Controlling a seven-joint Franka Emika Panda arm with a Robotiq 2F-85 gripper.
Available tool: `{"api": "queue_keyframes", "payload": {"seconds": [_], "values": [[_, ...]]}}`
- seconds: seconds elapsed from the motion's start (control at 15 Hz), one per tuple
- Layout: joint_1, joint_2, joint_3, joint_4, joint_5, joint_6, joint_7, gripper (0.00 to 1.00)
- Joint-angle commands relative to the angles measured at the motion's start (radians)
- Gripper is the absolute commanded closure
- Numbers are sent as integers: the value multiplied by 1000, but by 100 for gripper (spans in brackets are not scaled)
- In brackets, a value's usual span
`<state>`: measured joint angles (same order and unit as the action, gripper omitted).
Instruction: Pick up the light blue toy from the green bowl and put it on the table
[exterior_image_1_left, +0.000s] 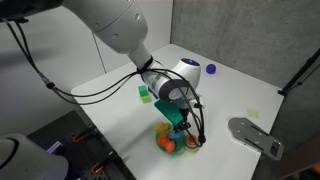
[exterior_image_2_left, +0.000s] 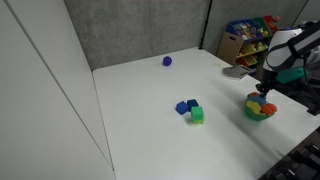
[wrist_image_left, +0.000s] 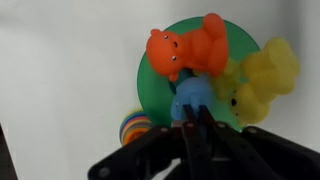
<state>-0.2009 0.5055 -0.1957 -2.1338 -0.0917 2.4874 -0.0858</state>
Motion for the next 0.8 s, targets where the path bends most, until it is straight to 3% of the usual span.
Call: {"api": "queue_keyframes", "payload": {"seconds": [0.0,0.67,0.73], "values": [[18,-55,0,8,-17,-34,21,96],[143,-276,76,-16,-20,-148,59,95],[151,-296,89,-19,-15,-167,53,66]]}}
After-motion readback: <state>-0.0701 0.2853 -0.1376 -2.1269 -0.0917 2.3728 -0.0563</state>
